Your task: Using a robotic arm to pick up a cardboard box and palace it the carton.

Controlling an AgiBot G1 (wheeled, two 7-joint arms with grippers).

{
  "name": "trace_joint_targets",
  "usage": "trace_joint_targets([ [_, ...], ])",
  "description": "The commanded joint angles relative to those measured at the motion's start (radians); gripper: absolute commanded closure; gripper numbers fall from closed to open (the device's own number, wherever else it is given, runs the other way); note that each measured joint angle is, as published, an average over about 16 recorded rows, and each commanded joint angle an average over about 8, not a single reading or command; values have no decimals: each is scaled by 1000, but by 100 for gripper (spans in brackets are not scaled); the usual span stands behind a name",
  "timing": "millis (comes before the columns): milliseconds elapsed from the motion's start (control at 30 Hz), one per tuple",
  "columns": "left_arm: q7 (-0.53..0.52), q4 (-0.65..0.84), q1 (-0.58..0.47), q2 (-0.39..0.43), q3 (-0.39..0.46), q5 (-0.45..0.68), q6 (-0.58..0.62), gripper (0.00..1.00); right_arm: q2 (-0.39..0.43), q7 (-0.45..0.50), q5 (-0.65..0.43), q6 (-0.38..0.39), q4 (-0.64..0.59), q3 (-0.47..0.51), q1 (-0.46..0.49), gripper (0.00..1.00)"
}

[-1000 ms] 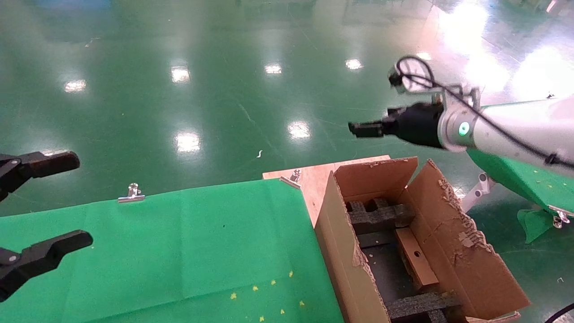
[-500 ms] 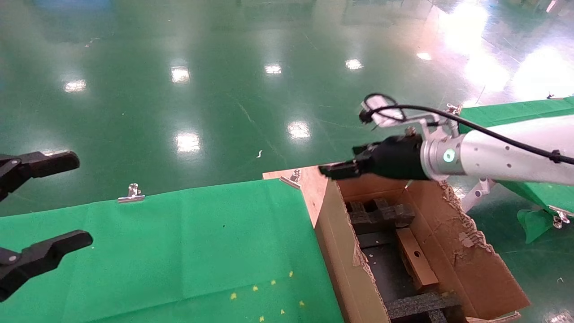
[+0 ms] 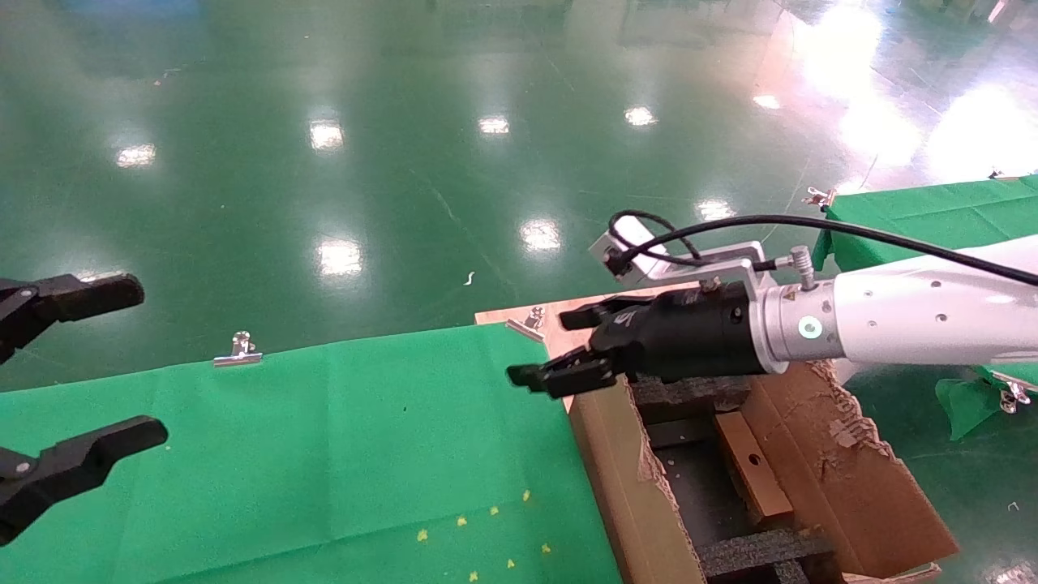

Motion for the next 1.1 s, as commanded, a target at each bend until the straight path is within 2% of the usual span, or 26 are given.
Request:
trace_joint_targets([
  [33,0,0,0,0,0,0,0,0,-3,-55,41,-31,-3,41,-25,0],
  [767,0,0,0,0,0,0,0,0,-41,-655,489,-373,-35,487,-303,0],
  [900,-1,-2,0,1,-2,2,2,0,-44,-713,530,-405,-38,529,-329,0],
  [1100,-7,-9,-3,7,-8,12,10,0,-45,-720,533,-407,-39,533,-330,0],
])
